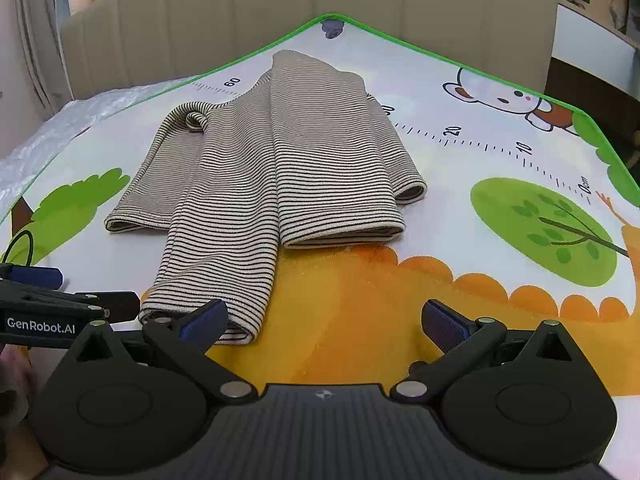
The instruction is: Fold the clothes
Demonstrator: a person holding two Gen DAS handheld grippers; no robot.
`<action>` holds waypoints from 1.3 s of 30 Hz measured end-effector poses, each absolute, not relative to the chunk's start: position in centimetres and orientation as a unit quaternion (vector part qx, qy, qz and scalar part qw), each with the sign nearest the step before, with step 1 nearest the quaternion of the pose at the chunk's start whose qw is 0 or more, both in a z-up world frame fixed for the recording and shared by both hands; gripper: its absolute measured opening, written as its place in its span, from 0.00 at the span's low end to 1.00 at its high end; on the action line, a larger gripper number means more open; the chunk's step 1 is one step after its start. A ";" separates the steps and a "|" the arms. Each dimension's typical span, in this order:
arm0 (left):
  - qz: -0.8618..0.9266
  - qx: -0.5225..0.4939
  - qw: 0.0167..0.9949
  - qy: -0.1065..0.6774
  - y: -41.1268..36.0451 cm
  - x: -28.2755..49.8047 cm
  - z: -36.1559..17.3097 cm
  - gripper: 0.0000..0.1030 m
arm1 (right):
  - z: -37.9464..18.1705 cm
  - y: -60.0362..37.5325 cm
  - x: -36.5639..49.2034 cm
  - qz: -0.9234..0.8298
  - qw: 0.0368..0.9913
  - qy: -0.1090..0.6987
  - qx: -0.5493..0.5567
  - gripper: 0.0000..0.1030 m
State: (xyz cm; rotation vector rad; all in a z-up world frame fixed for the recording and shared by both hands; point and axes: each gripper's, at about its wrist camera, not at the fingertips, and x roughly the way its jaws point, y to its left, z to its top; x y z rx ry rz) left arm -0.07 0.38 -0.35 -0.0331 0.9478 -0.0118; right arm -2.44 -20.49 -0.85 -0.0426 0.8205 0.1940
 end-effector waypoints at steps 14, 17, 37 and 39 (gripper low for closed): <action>-0.006 -0.019 0.884 0.466 0.4 0.1 -0.4 1.00 | -1.1 -20.5 -2.4 0.095 0.910 0.402 -0.022 1.00; -0.006 -0.019 0.884 0.467 0.4 0.2 -0.4 1.00 | -1.1 -20.5 -2.4 0.096 0.910 0.402 -0.023 1.00; -0.005 -0.019 0.883 0.470 0.3 0.2 -0.4 1.00 | -1.2 -20.6 -2.4 0.095 0.909 0.405 -0.021 1.00; -0.005 -0.019 0.882 0.470 0.3 0.3 -0.4 1.00 | -1.2 -20.6 -2.4 0.095 0.909 0.405 -0.021 1.00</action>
